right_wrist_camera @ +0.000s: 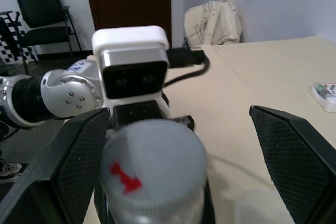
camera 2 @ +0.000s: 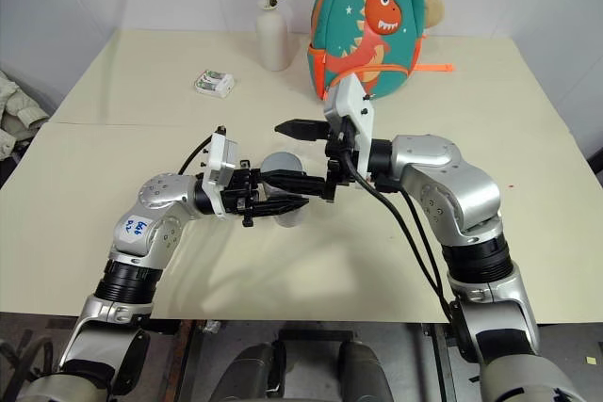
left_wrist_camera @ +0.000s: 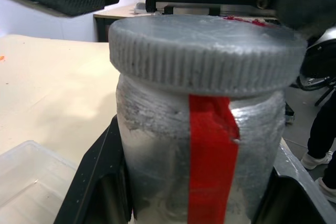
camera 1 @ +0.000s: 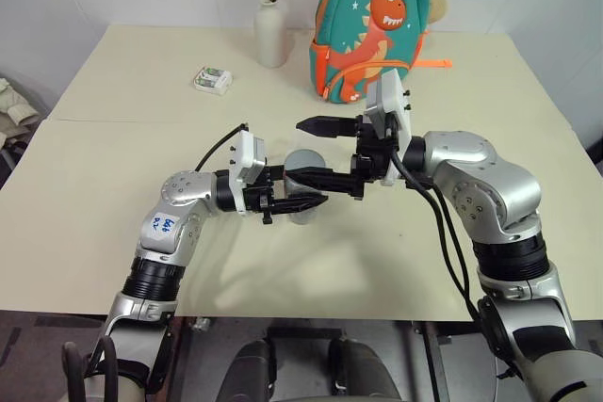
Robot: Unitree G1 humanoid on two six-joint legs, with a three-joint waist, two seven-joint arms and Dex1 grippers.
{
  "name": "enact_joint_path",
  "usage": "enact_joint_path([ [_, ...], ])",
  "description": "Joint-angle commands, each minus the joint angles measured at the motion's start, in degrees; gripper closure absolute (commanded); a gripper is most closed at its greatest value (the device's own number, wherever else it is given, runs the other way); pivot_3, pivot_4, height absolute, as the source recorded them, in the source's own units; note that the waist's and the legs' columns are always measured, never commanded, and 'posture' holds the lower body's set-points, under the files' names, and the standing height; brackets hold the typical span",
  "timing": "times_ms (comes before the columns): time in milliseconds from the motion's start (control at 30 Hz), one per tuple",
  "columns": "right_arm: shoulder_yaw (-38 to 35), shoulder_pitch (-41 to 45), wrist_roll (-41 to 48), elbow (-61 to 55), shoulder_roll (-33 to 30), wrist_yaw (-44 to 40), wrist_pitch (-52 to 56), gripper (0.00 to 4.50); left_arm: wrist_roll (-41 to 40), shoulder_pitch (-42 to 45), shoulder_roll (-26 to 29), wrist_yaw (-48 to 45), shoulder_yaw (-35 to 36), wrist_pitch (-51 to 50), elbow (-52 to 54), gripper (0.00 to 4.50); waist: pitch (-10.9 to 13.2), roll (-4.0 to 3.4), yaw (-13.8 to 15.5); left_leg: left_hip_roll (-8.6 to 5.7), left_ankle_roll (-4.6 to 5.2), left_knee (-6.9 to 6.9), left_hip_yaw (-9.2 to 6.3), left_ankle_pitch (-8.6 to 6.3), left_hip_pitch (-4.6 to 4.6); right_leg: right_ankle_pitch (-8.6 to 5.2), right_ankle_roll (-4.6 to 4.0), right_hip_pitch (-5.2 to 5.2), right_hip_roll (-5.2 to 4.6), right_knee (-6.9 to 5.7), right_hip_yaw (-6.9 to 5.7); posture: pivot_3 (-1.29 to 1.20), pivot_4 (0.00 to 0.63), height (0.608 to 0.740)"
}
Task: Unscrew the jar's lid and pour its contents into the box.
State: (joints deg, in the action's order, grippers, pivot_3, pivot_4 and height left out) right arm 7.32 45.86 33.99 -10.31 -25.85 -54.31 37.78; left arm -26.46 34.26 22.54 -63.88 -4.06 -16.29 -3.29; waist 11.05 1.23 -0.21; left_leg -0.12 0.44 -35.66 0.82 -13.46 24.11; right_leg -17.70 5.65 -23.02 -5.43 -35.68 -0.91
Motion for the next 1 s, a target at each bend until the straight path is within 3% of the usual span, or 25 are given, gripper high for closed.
enact_joint_path([
  [33, 0.23, 1.6, -0.21, -1.43, 0.69, 0.25, -0.14, 0.03, -0.23, 1.14, -0.29, -0.27, 0.07, 0.84, 0.83, 2.43, 0.0, 0.0, -0.06, 0.0, 0.0, -0.02, 0.01, 0.0, 0.03, 0.0, 0.0, -0.04, 0.01, -0.04, 0.0, 0.0, 0.15, 0.74],
  [367, -0.63, 1.07, -1.5, -0.3, -0.19, 0.15, -0.88, 0.03, -0.41, 1.23, -0.25, -0.44, 0.05, 0.78, 0.65, 2.43, 0.0, 0.0, -0.04, 0.0, 0.01, -0.29, 0.01, 0.0, 0.03, 0.0, 0.0, -0.04, 0.02, -0.28, 0.0, 0.0, 0.15, 0.74],
  [833, -7.43, -1.98, -1.5, 4.7, -10.0, -4.26, -3.19, 0.03, -0.89, 1.57, 0.15, -0.88, 0.43, 1.03, 0.36, 2.43, 0.0, 0.0, 0.11, -0.02, 0.03, -0.31, 0.0, 0.0, 0.06, 0.0, 0.01, -0.02, 0.01, -0.23, -0.01, 0.0, 0.15, 0.74],
  [1000, -10.07, -1.56, 2.24, 4.27, -11.15, -6.56, -1.46, 0.03, -0.67, 1.83, 0.64, -1.31, 0.78, 1.2, -0.11, 2.43, 0.01, -0.02, -0.07, 0.0, 0.02, -0.29, 0.02, 0.0, 0.04, 0.0, 0.01, -0.03, 0.04, -0.26, 0.01, 0.0, 0.15, 0.74],
])
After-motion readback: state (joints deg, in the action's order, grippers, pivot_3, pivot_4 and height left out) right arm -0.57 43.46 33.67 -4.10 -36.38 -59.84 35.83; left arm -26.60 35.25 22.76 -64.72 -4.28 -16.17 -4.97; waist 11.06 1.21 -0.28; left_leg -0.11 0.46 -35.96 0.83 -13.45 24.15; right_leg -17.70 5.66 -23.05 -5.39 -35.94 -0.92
